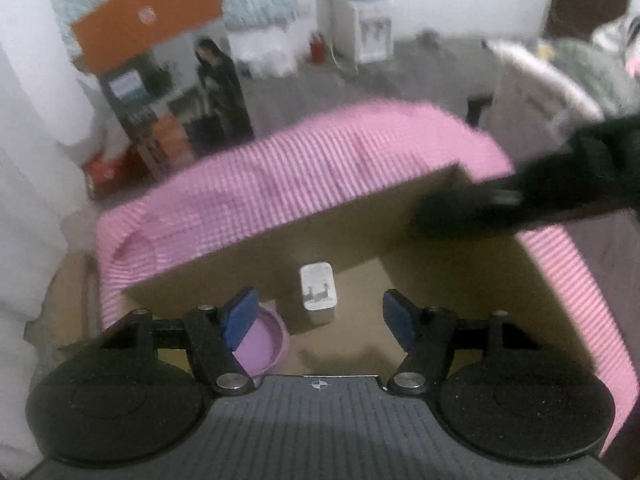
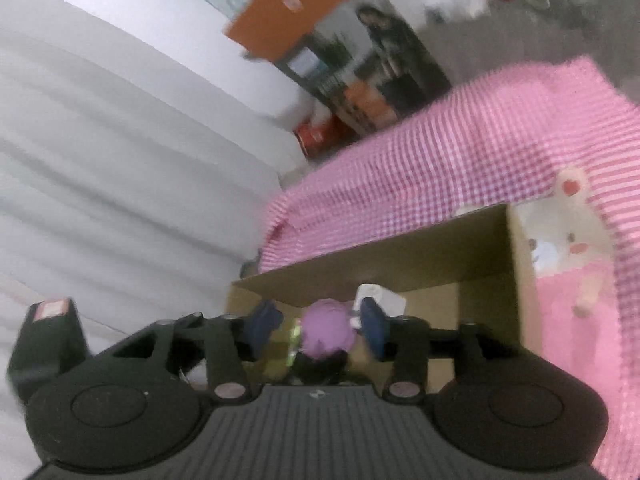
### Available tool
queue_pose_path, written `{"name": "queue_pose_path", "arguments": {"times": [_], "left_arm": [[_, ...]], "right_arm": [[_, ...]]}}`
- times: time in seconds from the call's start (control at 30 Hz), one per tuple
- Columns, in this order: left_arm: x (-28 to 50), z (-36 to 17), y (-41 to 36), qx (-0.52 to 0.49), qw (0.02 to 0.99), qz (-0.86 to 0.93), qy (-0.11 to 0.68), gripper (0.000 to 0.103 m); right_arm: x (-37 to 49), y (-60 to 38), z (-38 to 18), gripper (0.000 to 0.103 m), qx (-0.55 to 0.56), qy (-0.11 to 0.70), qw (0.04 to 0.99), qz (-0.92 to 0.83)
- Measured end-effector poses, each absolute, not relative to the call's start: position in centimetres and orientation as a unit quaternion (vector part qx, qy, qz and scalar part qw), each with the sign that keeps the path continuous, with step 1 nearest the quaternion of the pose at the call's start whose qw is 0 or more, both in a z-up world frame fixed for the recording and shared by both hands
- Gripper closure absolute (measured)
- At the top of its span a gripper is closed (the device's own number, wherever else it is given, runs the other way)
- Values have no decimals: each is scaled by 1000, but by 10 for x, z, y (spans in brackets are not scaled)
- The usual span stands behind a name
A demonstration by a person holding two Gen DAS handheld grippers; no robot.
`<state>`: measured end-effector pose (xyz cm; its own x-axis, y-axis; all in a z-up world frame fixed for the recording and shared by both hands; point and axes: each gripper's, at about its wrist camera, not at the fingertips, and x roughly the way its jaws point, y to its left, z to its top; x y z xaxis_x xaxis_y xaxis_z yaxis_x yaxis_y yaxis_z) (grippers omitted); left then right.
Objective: Organize rigid objects
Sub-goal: 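Move the right gripper back to the green dropper bottle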
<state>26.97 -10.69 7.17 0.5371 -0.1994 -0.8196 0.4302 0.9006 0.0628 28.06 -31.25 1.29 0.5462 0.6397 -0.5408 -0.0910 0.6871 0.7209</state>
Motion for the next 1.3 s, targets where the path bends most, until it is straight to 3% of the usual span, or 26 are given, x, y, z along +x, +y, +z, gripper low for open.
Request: {"name": "queue_pose_path", "arguments": {"times": [0.17,0.33,0.43,0.73,0.97,1.1,1.3], "left_arm": [[226,108,-83,97,881,-202,417,31],[171,120,-63,86,888,-234,386,8],[143,116,-54,71,883,-258,385,2],[86,66,-39,42,869,-272,411,0],[85,24,-21,-49,829,-313,460,0],[80,19,-20,-39,849,-307,429,0],[70,12,-45,61,883,-294,361,0]], "right_arm": [[203,-324,47,39,323,361,844,229],[133,-335,53,31,302,335,867,213],[96,-338,48,30,292,327,877,198],[27,-311,6,27,274,314,895,161],[21,-288,-29,27,252,327,900,137],[32,-276,-38,27,239,337,898,151],[54,-261,-40,27,212,339,902,166]]}}
